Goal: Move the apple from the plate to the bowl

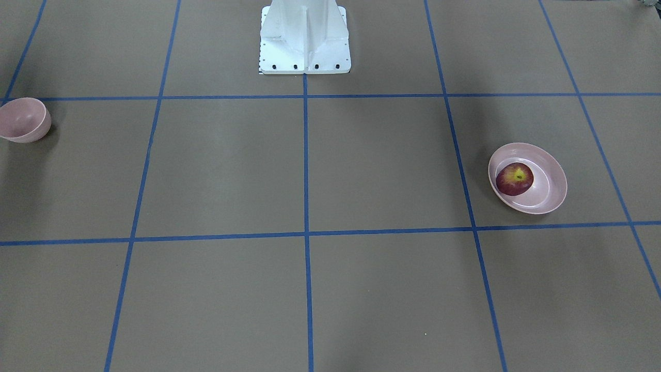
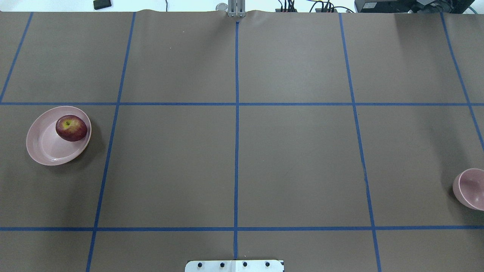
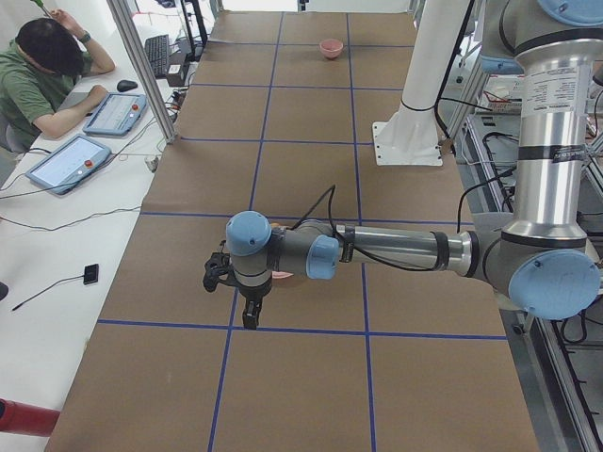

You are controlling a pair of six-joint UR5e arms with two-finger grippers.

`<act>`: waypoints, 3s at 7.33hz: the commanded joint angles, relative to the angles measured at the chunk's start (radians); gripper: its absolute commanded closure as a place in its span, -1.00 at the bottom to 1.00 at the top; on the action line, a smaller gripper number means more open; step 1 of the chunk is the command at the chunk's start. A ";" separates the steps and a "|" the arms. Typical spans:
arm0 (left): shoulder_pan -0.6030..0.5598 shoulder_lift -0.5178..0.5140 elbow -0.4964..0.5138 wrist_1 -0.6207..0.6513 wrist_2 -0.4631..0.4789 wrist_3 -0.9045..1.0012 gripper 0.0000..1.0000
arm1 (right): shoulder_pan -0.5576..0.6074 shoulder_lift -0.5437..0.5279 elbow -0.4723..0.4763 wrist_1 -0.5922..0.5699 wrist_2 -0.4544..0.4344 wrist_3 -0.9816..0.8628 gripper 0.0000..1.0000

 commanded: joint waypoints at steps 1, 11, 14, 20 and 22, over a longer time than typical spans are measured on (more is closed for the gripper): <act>0.002 -0.003 0.007 0.001 0.005 -0.002 -0.97 | 0.000 0.000 0.001 0.004 -0.002 -0.005 -1.00; 0.005 -0.003 0.012 -0.015 0.066 0.005 -0.97 | -0.041 0.009 0.033 0.014 0.029 -0.008 -1.00; 0.005 -0.008 0.009 -0.018 0.066 0.005 -0.97 | -0.124 -0.214 0.038 0.387 0.123 -0.007 -1.00; 0.008 -0.003 0.020 -0.071 0.016 -0.002 -0.97 | -0.251 -0.258 -0.066 0.442 0.119 -0.117 -1.00; 0.009 -0.003 0.020 -0.073 -0.021 -0.002 -0.97 | -0.296 -0.241 -0.103 0.444 0.113 -0.116 -1.00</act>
